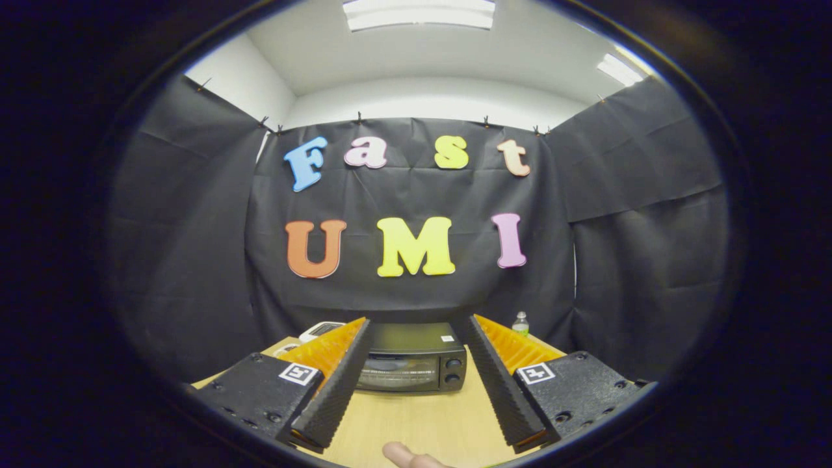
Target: Open the toaster oven, put the food inside, and close the toaster oven door.
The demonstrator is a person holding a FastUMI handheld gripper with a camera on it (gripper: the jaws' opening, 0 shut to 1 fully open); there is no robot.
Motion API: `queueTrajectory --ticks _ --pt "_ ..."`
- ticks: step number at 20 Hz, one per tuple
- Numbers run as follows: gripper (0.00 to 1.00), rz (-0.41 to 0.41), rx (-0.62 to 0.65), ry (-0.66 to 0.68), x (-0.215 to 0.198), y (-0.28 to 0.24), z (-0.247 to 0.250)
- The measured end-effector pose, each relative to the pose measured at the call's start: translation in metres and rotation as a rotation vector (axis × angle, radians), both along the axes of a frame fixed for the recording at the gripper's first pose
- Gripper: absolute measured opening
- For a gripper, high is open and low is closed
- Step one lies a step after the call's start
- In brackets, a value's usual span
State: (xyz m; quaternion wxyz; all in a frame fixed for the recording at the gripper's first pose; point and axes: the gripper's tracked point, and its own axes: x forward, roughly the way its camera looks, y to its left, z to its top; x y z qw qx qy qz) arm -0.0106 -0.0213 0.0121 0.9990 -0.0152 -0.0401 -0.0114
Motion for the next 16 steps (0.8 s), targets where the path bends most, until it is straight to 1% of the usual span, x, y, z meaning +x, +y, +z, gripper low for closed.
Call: queueTrajectory --ticks 3,6,8,16 --pt "0.96 0.018 0.029 -0.012 -0.005 -0.004 0.005" --pt "0.96 -0.002 0.040 -0.026 -0.006 -0.015 0.007" --pt "0.96 0.002 0.046 -0.027 -0.005 -0.015 0.007" --pt "0.97 0.025 0.025 -0.003 0.000 -0.007 0.000"
